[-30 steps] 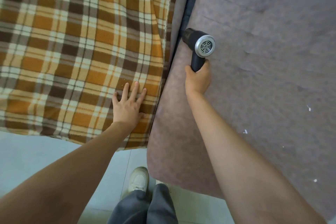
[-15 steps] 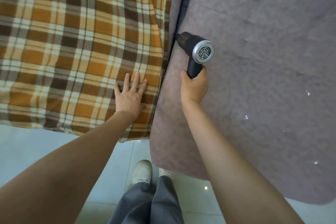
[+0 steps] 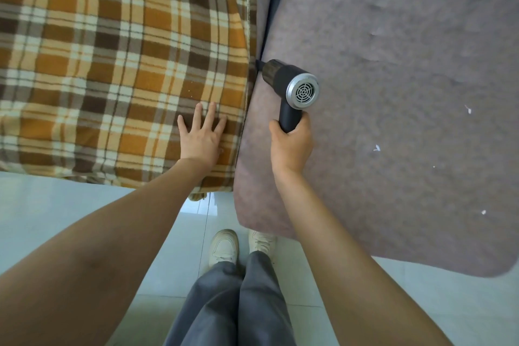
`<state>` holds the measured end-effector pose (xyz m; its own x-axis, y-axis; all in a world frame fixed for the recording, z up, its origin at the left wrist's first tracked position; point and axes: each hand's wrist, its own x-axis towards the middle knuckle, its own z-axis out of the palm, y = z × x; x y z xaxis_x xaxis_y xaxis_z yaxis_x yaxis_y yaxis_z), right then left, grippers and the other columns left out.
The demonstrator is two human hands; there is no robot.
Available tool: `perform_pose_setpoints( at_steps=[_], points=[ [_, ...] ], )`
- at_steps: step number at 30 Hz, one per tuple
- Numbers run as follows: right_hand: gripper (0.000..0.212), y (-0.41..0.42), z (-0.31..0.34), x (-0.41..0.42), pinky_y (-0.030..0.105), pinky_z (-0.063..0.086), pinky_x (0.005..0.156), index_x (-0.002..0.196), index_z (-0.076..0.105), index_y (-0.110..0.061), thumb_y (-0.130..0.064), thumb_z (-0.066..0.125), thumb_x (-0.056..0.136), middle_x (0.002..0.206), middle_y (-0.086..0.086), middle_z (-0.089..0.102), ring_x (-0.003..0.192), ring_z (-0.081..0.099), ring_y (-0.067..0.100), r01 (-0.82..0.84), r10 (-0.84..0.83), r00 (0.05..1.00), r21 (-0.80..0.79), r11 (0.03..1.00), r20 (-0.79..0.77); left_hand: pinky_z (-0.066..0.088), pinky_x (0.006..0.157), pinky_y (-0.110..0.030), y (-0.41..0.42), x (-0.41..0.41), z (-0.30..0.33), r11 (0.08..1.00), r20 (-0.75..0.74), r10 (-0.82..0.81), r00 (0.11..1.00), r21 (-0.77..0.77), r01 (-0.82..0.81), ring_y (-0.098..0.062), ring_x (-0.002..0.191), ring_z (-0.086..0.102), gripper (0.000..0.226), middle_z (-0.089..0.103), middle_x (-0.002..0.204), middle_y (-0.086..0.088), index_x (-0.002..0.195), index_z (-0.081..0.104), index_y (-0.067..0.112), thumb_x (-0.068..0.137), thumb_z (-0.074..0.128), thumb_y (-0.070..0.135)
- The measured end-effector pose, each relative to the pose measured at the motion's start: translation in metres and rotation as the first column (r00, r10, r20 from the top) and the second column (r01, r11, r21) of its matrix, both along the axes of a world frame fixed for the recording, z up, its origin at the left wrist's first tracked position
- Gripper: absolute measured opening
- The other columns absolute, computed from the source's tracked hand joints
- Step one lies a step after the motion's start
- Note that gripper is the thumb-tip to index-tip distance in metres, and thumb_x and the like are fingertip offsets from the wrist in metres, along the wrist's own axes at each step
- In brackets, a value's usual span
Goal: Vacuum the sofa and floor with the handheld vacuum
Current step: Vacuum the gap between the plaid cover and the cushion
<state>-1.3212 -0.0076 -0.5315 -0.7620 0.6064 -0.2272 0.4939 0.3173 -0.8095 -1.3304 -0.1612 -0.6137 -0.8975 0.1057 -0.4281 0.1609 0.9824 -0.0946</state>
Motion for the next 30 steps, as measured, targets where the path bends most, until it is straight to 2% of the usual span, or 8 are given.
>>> perform_pose_setpoints(
  at_steps=[8,10,14,17,20,22,26,30],
  points=[
    [0.030,0.008,0.007,0.042,0.035,0.048,0.073,0.101,0.061,-0.008,-0.013,0.071,0.074,0.085,0.000,0.063,0.080,0.060,0.025,-0.019,0.020,1.000,-0.088,0.996,0.015,0.006,0.115,-0.062,-0.005,0.013,0.001,1.000,-0.015,-0.017,1.000,0.017,0.017,-0.031,0.147,-0.010,0.078,-0.009,0.161,-0.004,0.153,0.006,0.028,0.094,0.053,0.041],
    [0.030,0.013,0.008,0.056,0.034,0.049,0.073,0.102,0.060,-0.012,-0.013,0.070,0.074,0.085,-0.003,0.062,0.079,0.060,0.020,-0.041,0.043,0.999,-0.117,0.992,0.020,0.005,0.115,-0.062,-0.006,0.015,0.001,1.000,-0.008,-0.013,1.000,0.021,0.013,-0.031,0.147,-0.010,0.078,-0.010,0.161,-0.003,0.153,0.005,0.028,0.094,0.053,0.041],
    [0.028,0.018,0.008,0.083,0.042,0.055,0.071,0.095,0.059,-0.025,-0.016,0.069,0.071,0.084,-0.003,0.064,0.075,0.060,0.019,-0.061,0.076,0.995,-0.224,0.973,0.059,0.004,0.115,-0.062,-0.008,0.016,0.001,1.000,-0.005,-0.025,1.000,0.013,0.025,-0.030,0.147,-0.010,0.076,-0.011,0.161,-0.002,0.153,0.003,0.029,0.095,0.051,0.042],
    [0.029,0.022,0.009,0.099,0.036,0.053,0.065,0.088,0.058,-0.030,-0.009,0.071,0.073,0.081,-0.004,0.063,0.068,0.057,0.012,-0.058,0.088,0.993,-0.305,0.951,0.084,0.004,0.115,-0.061,-0.010,0.018,0.000,0.999,-0.016,-0.032,0.999,0.018,0.032,-0.029,0.147,-0.011,0.076,-0.011,0.161,-0.003,0.154,0.003,0.029,0.095,0.050,0.042],
    [0.027,0.024,0.015,0.111,0.019,0.045,0.052,0.086,0.058,-0.024,0.000,0.068,0.078,0.073,-0.003,0.057,0.053,0.049,0.000,-0.027,0.073,0.992,-0.413,0.910,0.098,0.004,0.116,-0.061,-0.012,0.022,-0.001,0.999,-0.025,-0.040,0.999,0.013,0.041,-0.028,0.147,-0.011,0.075,-0.011,0.161,-0.002,0.154,0.003,0.029,0.096,0.049,0.043],
    [0.024,0.025,0.018,0.117,0.014,0.043,0.049,0.087,0.058,-0.019,0.002,0.067,0.080,0.074,0.002,0.054,0.055,0.047,0.001,0.004,0.052,0.993,-0.475,0.880,0.106,0.003,0.116,-0.060,-0.013,0.025,-0.003,0.999,-0.030,-0.042,0.999,0.010,0.042,-0.028,0.147,-0.012,0.075,-0.011,0.161,-0.002,0.154,0.002,0.030,0.096,0.048,0.044],
    [0.020,0.030,0.019,0.129,0.015,0.046,0.055,0.093,0.059,-0.014,-0.001,0.068,0.081,0.079,0.003,0.054,0.069,0.049,0.010,0.021,0.042,0.993,-0.515,0.857,0.110,0.002,0.115,-0.060,-0.015,0.029,-0.006,0.999,-0.038,-0.051,0.998,-0.001,0.051,-0.027,0.147,-0.013,0.076,-0.013,0.161,-0.002,0.153,0.001,0.030,0.096,0.048,0.045],
    [0.023,0.031,0.025,0.133,0.013,0.046,0.055,0.091,0.060,-0.020,-0.002,0.069,0.082,0.077,0.004,0.056,0.065,0.050,0.005,0.013,0.056,0.991,-0.496,0.868,0.123,0.001,0.115,-0.059,-0.016,0.029,-0.007,0.999,-0.039,-0.051,0.998,-0.009,0.051,-0.028,0.147,-0.013,0.076,-0.013,0.161,-0.003,0.153,0.000,0.030,0.096,0.047,0.047]
  ],
)
